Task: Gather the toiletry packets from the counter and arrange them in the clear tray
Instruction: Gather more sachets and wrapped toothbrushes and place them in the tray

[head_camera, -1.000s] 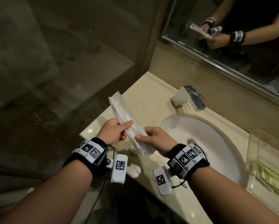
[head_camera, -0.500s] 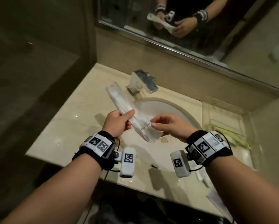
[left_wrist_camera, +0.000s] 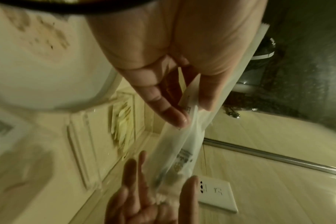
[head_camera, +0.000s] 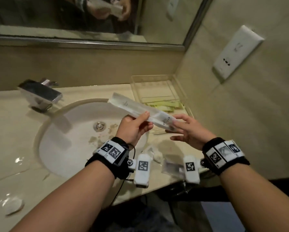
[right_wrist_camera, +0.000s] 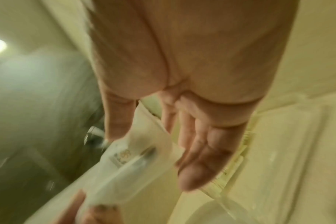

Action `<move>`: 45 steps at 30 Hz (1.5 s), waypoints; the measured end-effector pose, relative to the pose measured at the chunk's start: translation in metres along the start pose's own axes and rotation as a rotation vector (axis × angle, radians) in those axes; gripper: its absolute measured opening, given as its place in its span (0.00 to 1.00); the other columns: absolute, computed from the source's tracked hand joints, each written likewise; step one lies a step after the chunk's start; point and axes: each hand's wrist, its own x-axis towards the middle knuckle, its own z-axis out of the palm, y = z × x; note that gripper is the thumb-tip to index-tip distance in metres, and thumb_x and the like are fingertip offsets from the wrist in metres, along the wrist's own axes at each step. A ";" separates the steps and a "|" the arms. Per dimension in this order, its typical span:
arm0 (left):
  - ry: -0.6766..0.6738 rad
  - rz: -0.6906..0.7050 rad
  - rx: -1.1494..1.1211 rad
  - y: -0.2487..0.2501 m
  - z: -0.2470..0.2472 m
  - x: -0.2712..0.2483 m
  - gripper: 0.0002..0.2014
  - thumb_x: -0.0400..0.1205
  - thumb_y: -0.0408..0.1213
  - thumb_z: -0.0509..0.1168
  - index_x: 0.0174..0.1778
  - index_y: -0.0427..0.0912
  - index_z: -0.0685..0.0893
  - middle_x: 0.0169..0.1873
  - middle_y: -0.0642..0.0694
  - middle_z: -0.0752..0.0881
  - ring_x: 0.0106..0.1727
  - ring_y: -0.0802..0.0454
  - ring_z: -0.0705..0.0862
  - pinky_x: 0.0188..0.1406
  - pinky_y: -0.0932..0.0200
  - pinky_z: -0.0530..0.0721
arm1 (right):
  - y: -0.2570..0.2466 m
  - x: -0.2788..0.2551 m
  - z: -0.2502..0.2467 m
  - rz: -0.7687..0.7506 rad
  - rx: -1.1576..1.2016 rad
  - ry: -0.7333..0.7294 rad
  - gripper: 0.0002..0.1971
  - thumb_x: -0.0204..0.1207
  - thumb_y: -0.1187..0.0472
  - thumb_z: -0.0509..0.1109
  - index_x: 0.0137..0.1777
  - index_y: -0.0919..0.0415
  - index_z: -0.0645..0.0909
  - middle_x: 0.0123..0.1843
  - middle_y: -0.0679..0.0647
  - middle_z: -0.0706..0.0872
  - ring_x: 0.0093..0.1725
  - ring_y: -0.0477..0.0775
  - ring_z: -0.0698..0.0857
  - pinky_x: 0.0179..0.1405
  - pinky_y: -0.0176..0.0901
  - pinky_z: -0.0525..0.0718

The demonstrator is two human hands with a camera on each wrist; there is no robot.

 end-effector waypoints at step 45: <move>-0.024 0.055 0.756 -0.026 0.068 0.080 0.04 0.78 0.28 0.71 0.38 0.38 0.86 0.24 0.47 0.83 0.23 0.56 0.79 0.23 0.65 0.78 | -0.111 0.104 -0.024 -0.213 -0.895 -0.445 0.10 0.71 0.68 0.77 0.51 0.62 0.84 0.49 0.56 0.89 0.46 0.53 0.88 0.50 0.47 0.88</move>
